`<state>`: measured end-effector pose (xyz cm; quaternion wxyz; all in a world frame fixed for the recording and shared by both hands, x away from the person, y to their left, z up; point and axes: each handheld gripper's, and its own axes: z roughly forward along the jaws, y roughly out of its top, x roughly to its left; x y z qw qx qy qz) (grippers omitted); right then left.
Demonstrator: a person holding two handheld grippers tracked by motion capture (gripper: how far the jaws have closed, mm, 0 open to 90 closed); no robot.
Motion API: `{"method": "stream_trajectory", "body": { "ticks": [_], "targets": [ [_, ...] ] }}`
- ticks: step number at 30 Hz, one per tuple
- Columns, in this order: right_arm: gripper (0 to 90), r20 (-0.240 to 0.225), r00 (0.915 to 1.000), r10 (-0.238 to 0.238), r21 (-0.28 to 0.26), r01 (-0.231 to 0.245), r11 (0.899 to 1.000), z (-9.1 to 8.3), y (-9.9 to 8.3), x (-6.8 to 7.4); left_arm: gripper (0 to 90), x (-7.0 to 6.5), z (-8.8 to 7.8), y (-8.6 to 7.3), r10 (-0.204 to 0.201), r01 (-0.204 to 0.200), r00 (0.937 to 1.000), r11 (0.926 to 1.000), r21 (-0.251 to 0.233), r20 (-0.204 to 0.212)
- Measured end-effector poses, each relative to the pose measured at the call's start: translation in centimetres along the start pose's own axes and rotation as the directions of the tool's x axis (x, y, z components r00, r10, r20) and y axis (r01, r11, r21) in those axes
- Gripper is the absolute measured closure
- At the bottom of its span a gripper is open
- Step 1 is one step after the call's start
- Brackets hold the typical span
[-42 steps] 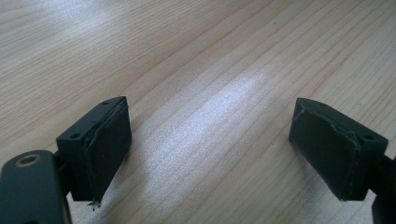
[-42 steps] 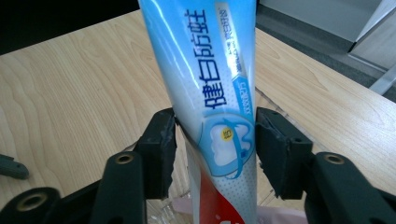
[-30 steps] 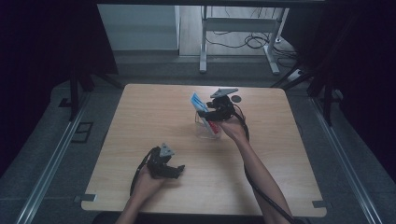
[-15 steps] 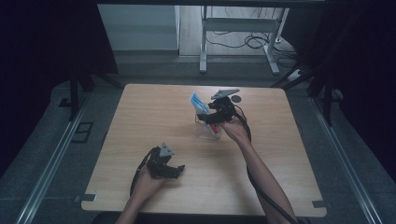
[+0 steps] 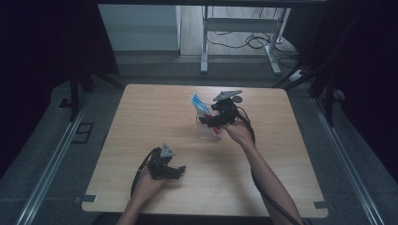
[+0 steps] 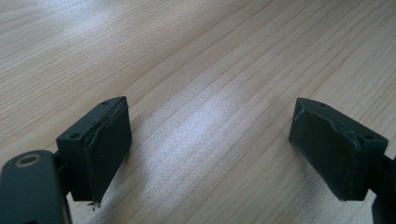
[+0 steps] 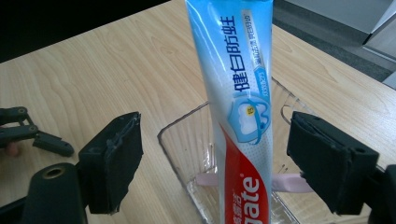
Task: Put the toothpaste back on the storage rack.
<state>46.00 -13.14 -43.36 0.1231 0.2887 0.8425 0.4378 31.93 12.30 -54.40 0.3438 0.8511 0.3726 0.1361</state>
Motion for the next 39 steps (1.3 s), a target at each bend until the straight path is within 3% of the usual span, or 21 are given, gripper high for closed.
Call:
{"method": "stream_trajectory", "body": {
  "ticks": [21, 39],
  "targets": [
    [11.7, -0.004, 0.9997, -0.024, 0.023, 0.024, 0.999, -2.6, -0.5, 1.3, 13.0, 0.0, 0.0, 0.0, 0.004, -0.004, 1.0000, 1.0000, 0.002, -0.001],
    [7.1, 0.013, 0.9997, -0.021, 0.029, 0.020, 0.999, -4.4, -2.5, 1.8, 13.0, 0.0, 0.0, 0.0, 0.002, -0.002, 1.0000, 1.0000, 0.001, -0.001]
  ]
}}
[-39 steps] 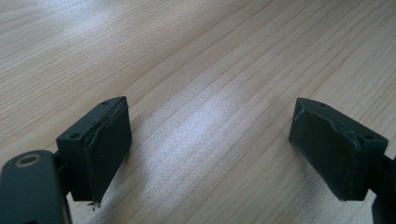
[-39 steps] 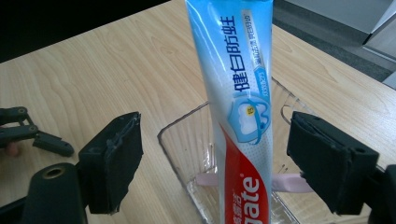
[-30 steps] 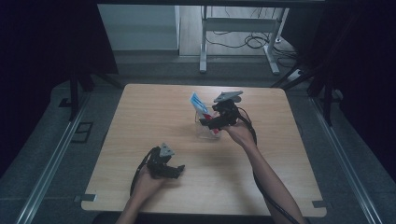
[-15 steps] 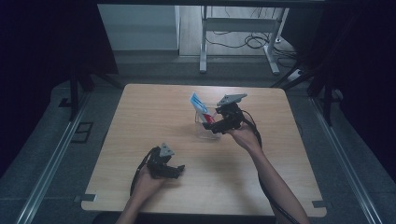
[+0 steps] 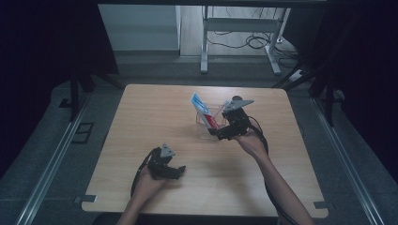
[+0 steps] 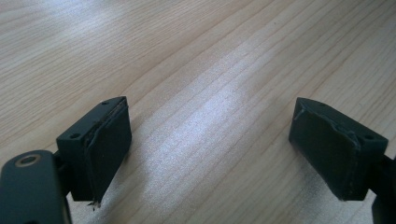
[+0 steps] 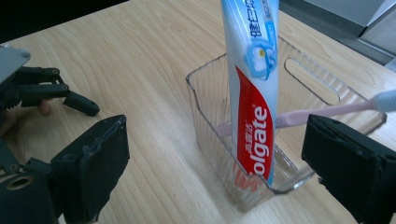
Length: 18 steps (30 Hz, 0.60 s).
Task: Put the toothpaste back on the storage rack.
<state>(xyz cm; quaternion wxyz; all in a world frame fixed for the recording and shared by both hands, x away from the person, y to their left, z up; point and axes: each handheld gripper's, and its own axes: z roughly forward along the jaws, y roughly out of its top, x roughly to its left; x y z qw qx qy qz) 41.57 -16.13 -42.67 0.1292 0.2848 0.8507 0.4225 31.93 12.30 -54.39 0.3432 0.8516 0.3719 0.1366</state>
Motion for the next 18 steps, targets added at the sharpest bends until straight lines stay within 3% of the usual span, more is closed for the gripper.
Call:
{"method": "stream_trajectory", "body": {
  "ticks": [18],
  "targets": [
    [5.4, 0.029, 0.9996, -0.005, 0.002, 0.005, 1.000, -1.7, -2.6, 0.2, 13.0, 0.0, 0.0, 0.0, -0.003, 0.003, 1.0000, 1.0000, -0.002, 0.000]
  ]
}}
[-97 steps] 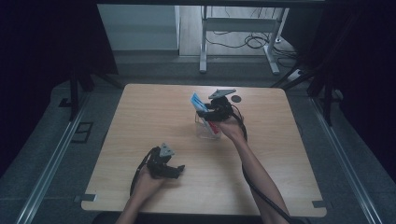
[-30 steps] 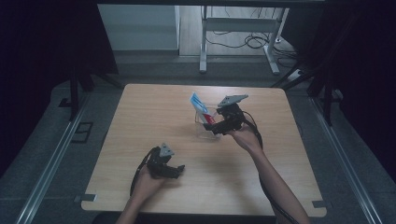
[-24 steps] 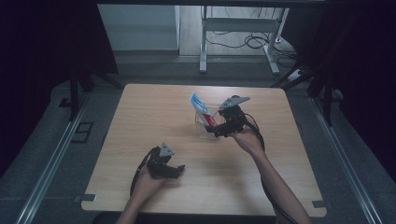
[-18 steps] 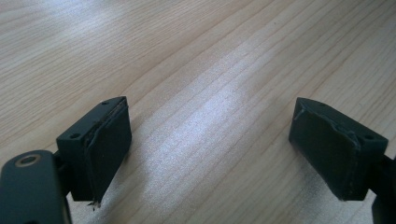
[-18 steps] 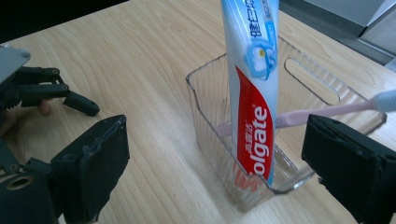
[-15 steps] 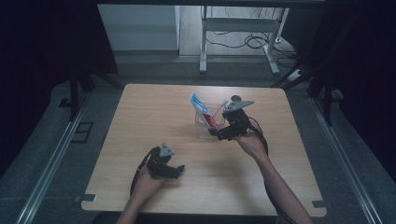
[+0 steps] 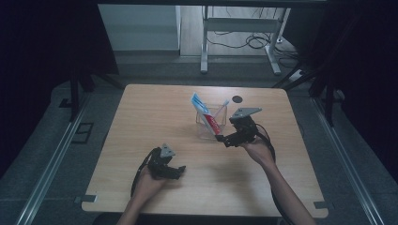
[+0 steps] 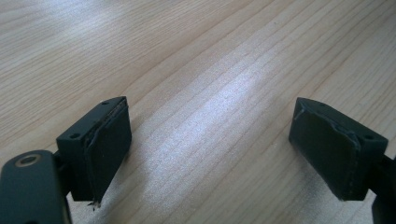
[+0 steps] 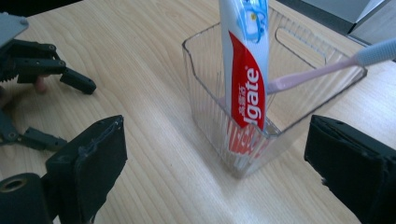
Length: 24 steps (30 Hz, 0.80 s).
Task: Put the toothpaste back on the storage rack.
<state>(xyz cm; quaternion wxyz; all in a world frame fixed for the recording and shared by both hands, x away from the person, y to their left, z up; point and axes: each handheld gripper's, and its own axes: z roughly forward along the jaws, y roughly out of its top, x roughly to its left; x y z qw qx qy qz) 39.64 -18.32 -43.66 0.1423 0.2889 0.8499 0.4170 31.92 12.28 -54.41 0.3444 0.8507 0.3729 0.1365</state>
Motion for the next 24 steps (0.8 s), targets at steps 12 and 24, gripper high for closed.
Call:
{"method": "stream_trajectory", "body": {
  "ticks": [12, 24],
  "targets": [
    [5.3, 0.011, 0.9998, 0.019, 0.005, -0.019, 1.000, -1.0, -2.0, 0.0, 13.1, 0.0, 0.0, 0.0, 0.000, 0.000, 1.0000, 1.0000, -0.002, -0.001],
    [5.3, 0.021, 0.9989, 0.042, 0.008, -0.042, 0.999, -1.9, -4.0, -0.1, 13.0, 0.0, 0.0, 0.0, -0.002, 0.002, 1.0000, 1.0000, -0.002, -0.001]
  ]
}}
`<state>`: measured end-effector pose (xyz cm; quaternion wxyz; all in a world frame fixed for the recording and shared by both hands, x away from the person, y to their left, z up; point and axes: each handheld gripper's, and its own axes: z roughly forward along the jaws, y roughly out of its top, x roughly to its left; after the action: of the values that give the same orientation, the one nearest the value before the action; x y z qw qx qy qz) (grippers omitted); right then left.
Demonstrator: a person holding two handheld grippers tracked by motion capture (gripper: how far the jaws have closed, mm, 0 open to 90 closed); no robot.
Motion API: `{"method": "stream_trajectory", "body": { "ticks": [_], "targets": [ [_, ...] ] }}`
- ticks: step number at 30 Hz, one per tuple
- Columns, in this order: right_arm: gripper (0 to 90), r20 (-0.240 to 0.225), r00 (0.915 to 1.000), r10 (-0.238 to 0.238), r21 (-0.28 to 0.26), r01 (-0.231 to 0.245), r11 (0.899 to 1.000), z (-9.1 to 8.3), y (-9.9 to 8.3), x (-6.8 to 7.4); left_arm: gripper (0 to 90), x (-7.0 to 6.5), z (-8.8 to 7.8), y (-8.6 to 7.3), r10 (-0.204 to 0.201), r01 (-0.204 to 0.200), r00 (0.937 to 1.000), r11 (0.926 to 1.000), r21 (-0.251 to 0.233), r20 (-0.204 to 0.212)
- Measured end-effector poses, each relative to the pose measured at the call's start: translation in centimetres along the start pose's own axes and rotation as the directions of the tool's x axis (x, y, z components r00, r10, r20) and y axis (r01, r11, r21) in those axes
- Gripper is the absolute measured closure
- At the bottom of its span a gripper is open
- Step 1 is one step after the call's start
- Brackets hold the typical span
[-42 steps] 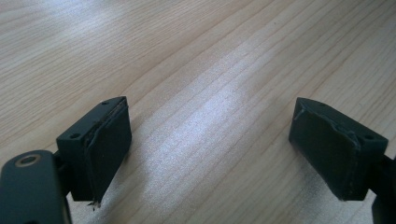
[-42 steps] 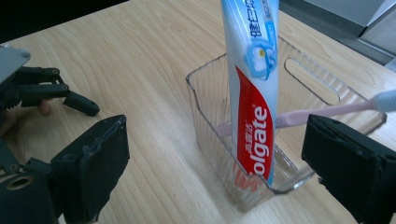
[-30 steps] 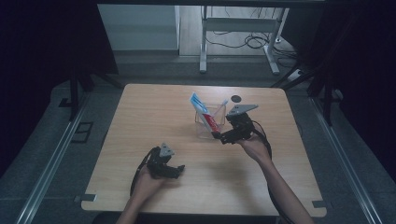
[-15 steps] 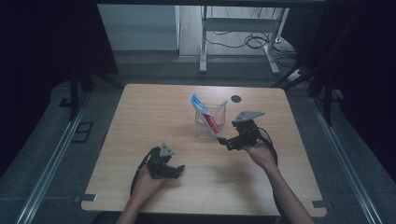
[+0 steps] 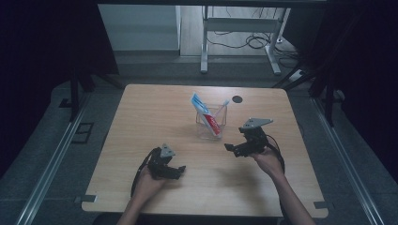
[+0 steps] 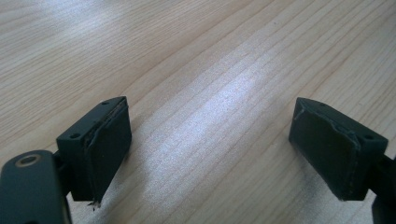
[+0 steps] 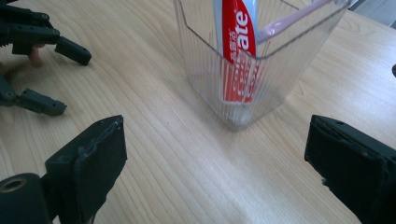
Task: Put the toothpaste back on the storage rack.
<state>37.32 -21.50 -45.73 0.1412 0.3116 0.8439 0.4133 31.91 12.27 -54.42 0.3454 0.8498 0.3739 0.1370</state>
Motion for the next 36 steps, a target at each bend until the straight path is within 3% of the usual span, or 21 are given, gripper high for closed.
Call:
{"method": "stream_trajectory", "body": {
  "ticks": [36],
  "targets": [
    [5.4, 0.061, 0.9961, 0.063, 0.034, -0.065, 0.997, -2.5, -7.0, -0.6, 13.1, 0.0, 0.0, 0.0, 0.002, -0.002, 1.0000, 1.0000, 0.002, 0.001]
  ]
}}
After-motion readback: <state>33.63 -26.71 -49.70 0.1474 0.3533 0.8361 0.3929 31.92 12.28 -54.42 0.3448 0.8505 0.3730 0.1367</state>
